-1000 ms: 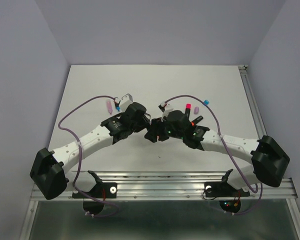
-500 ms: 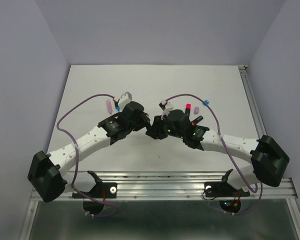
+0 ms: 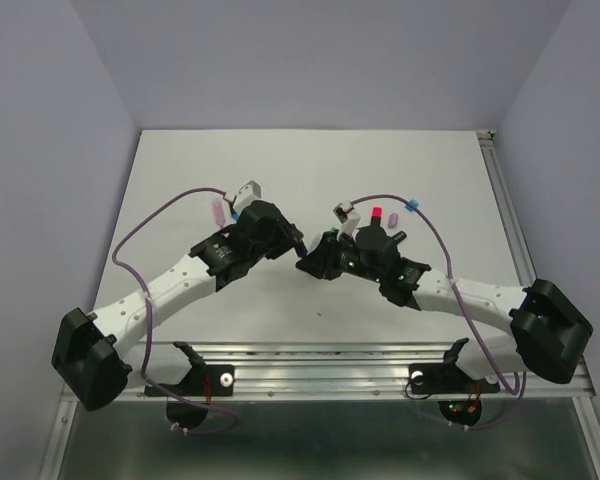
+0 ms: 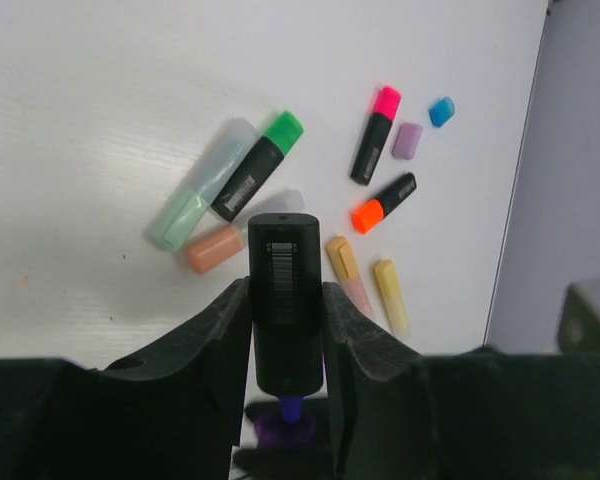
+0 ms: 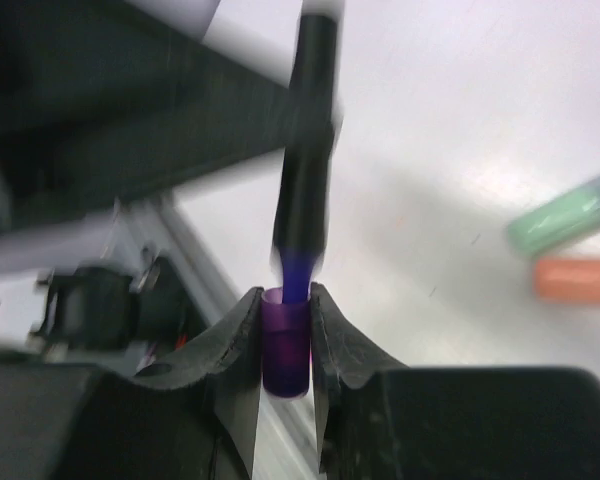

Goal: Open the pen caps

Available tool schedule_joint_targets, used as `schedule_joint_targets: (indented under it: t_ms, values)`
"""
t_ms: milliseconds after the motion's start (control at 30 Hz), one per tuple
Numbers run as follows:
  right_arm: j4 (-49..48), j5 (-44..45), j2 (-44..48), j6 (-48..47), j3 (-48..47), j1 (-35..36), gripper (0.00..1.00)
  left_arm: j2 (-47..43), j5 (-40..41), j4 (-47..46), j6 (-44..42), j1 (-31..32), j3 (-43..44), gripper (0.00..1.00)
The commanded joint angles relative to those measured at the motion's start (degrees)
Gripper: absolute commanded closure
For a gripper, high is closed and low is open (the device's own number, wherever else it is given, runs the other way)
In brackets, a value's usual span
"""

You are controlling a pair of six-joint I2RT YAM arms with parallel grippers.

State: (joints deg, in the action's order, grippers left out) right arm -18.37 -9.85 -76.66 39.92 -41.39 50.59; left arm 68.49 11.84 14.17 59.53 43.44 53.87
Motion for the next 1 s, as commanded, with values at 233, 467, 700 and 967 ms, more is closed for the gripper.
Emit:
schedule_joint_targets:
  t_ms: [233,467,700,967]
  values:
    - [-7.92,-13.89,11.35,6.66,11.94,10.32,0.99,10.61,6.54,-13.82,-4.24,-15.22,8.71,1.0]
    - [17.26,11.58,16.72,4.82,6.94,8.66,0.99,9.56,7.75,-5.52,-15.84,-20.13,8.8,1.0]
    - [25.92,17.32,19.45,-0.1,6.32,-10.39,0.99,10.0,6.36,-0.37,-21.29,-32.7,1.44,1.0]
    - [29.88,17.57,8.39,-5.2,-0.7,-33.77,0.99,16.92,0.64,-0.38,-25.6,-45.89,1.24,1.0]
